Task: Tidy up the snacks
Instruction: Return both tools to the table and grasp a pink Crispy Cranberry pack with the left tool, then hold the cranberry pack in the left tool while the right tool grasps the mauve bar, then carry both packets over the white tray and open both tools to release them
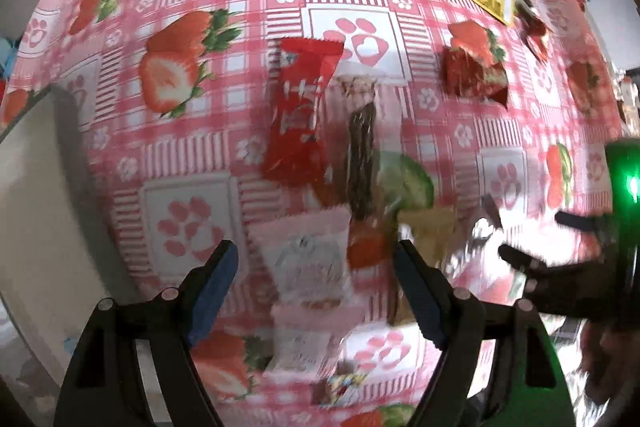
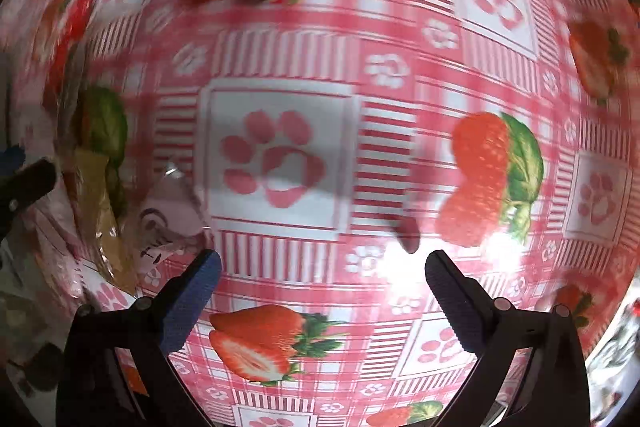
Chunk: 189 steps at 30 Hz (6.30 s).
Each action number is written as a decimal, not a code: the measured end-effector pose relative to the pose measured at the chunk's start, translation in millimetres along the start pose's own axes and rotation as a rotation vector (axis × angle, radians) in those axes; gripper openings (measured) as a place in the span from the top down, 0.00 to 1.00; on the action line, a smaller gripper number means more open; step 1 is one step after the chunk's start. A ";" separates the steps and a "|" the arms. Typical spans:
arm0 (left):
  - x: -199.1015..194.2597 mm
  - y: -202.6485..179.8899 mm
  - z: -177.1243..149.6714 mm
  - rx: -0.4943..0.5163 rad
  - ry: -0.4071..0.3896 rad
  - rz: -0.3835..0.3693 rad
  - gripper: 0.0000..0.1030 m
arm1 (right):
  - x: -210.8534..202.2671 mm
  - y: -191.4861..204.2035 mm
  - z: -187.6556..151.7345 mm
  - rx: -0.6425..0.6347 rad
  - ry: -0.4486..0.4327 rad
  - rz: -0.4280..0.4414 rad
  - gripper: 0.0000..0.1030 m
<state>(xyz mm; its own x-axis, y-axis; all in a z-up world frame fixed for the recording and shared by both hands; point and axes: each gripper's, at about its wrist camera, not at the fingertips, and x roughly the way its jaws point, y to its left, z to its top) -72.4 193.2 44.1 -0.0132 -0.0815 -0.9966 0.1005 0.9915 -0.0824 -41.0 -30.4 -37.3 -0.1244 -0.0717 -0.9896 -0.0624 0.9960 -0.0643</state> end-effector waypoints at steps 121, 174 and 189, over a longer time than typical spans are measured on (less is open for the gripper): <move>-97.1 103.1 -87.5 -0.129 -0.099 -0.014 0.57 | -190.4 163.2 -57.3 -0.340 -0.074 0.259 0.75; -60.8 226.8 -128.8 -0.376 -0.010 0.054 0.49 | -114.3 410.1 -50.3 -0.661 0.020 0.208 0.74; -74.8 217.6 -124.5 -0.367 -0.060 0.149 0.22 | -120.6 370.7 -37.7 -0.592 -0.054 0.154 0.00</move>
<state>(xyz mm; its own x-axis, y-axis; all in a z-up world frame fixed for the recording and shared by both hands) -173.4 427.6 101.3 0.0341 0.0707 -0.9969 -0.2649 0.9625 0.0592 -86.5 345.4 63.0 -0.1264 0.0886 -0.9880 -0.5888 0.7949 0.1466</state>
